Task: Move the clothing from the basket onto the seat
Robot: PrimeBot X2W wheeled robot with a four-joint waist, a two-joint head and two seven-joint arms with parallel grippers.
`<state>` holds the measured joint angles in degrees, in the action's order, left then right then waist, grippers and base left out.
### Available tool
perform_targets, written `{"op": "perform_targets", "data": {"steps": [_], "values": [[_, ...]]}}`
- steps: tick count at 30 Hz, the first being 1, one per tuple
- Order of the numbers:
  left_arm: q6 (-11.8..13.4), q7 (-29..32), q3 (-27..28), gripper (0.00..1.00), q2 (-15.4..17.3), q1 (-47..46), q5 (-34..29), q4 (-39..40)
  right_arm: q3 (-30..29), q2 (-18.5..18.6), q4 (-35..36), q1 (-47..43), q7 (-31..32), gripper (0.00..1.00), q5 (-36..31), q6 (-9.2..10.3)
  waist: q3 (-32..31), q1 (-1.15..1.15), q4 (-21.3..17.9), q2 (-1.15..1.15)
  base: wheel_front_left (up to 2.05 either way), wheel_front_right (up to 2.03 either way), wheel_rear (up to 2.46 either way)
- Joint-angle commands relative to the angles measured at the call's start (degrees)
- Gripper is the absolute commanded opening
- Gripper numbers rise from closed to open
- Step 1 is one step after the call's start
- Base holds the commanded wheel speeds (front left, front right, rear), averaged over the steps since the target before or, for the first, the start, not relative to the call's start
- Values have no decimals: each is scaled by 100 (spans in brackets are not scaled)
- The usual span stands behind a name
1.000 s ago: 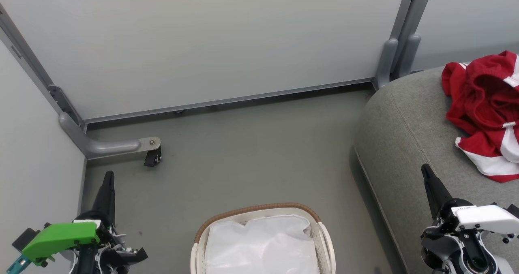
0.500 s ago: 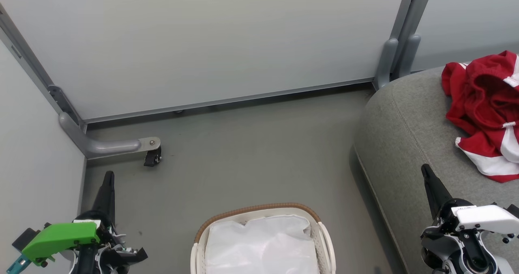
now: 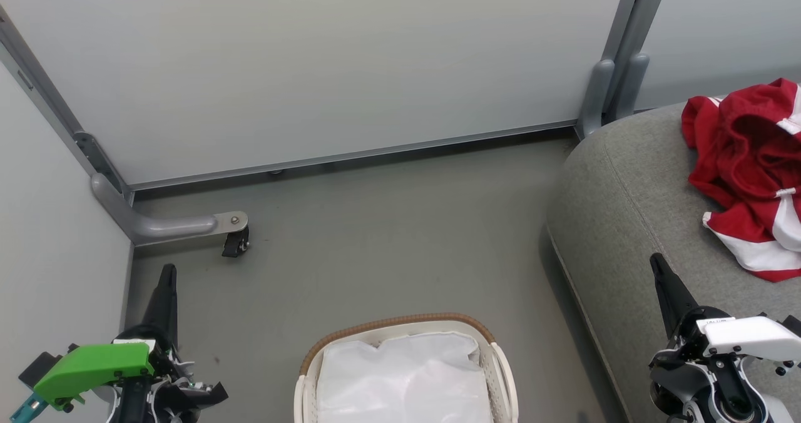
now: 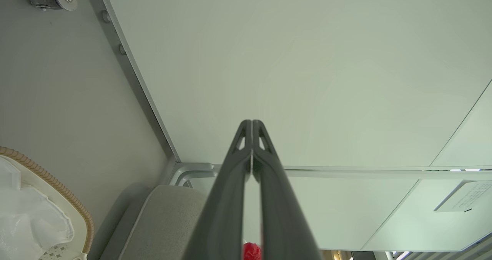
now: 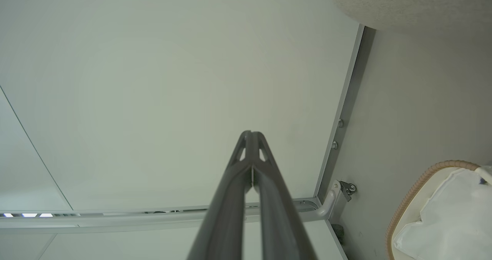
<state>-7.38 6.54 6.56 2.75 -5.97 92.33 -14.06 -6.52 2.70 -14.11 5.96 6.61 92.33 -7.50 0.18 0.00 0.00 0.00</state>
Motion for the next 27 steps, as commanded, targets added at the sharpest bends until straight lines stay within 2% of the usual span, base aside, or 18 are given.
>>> {"op": "perform_targets", "data": {"steps": [1, 27], "values": [[-28, 18, 11, 0, 23, -58, 18, 9, -9, 34, 23, 52, 7, 0, 18, 1, 0, 0, 0, 0, 0, 0, 0], [-28, 18, 11, 0, 23, -58, 18, 9, -9, 34, 23, 52, 7, 0, 18, 1, 0, 0, 0, 0, 0, 0, 0]]}}
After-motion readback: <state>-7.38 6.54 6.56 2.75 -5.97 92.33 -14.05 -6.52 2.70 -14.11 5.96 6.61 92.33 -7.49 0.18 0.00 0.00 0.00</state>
